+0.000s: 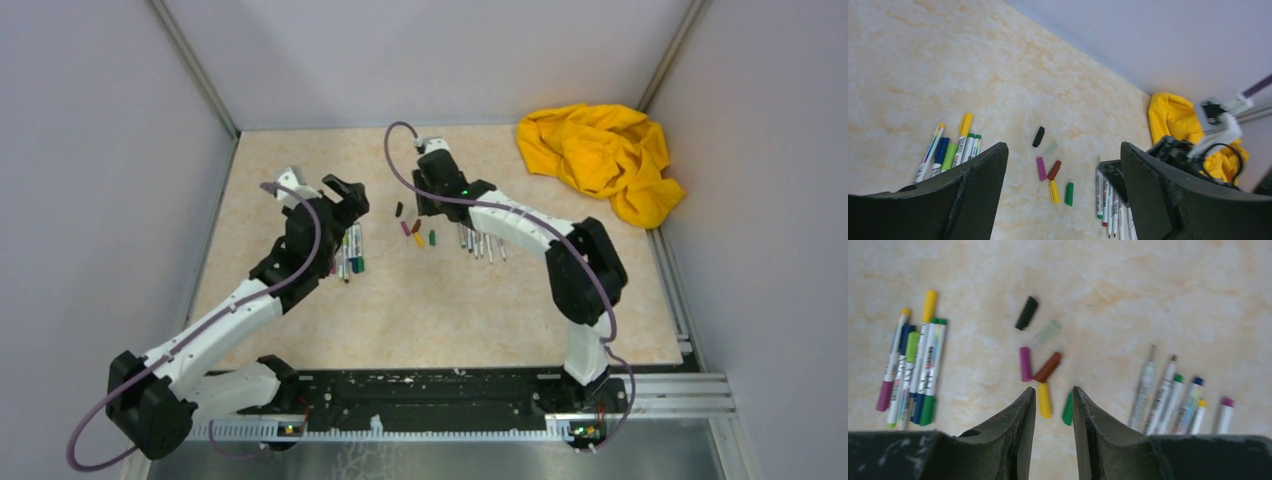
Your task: Open the pen caps
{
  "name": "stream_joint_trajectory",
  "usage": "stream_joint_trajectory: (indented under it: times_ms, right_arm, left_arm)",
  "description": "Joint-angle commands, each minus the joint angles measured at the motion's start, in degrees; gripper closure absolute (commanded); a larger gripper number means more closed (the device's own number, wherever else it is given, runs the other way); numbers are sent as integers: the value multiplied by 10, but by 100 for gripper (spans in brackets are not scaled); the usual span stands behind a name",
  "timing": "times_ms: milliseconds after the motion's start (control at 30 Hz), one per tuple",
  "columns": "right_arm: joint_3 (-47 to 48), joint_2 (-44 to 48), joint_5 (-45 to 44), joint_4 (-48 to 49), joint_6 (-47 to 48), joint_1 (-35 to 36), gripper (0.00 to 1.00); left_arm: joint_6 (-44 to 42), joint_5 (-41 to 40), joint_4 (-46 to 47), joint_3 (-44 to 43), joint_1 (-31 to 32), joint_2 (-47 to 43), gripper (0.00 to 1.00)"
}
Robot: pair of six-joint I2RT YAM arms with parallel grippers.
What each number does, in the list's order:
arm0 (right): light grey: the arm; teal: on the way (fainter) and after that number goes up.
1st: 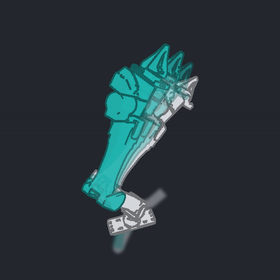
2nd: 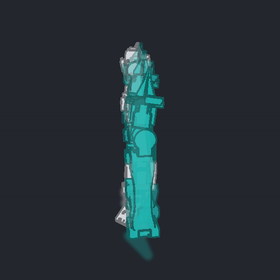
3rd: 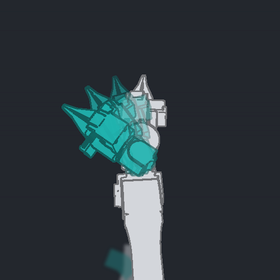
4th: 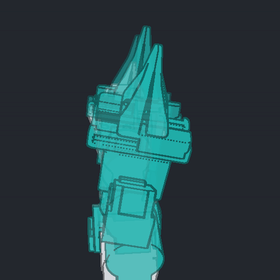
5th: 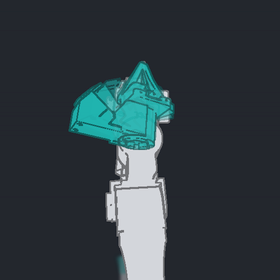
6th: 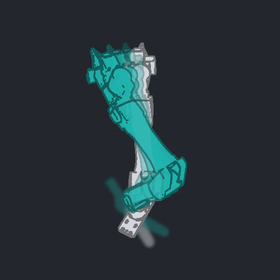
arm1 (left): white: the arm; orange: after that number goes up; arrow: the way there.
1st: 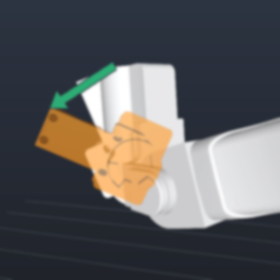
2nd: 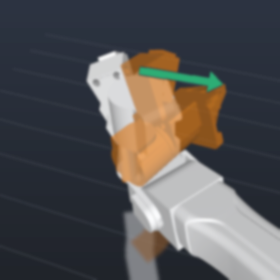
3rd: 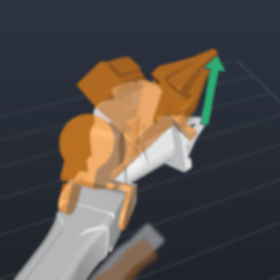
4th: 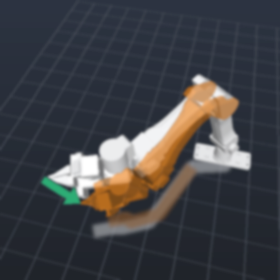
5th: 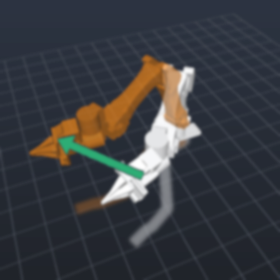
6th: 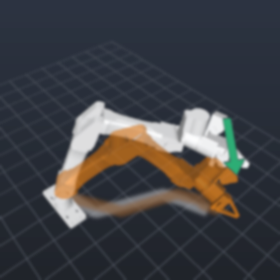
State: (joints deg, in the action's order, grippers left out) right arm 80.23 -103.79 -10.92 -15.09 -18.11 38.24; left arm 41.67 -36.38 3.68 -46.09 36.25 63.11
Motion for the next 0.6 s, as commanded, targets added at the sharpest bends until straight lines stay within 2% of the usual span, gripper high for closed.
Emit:
stream_joint_trajectory:
  times_ms: [0,300,567]
  right_arm:
    - [101,-82,10,-22,-21,53,67]
    - [300,-241,9,-92,-31,118,67]
    - [381,-309,7,-123,-43,143,66]
  left_arm:
    - [33,-75,-30,24,-1,-66,11]
    - [73,-136,-57,61,0,-173,11]
    - [91,-139,-65,69,0,-188,11]
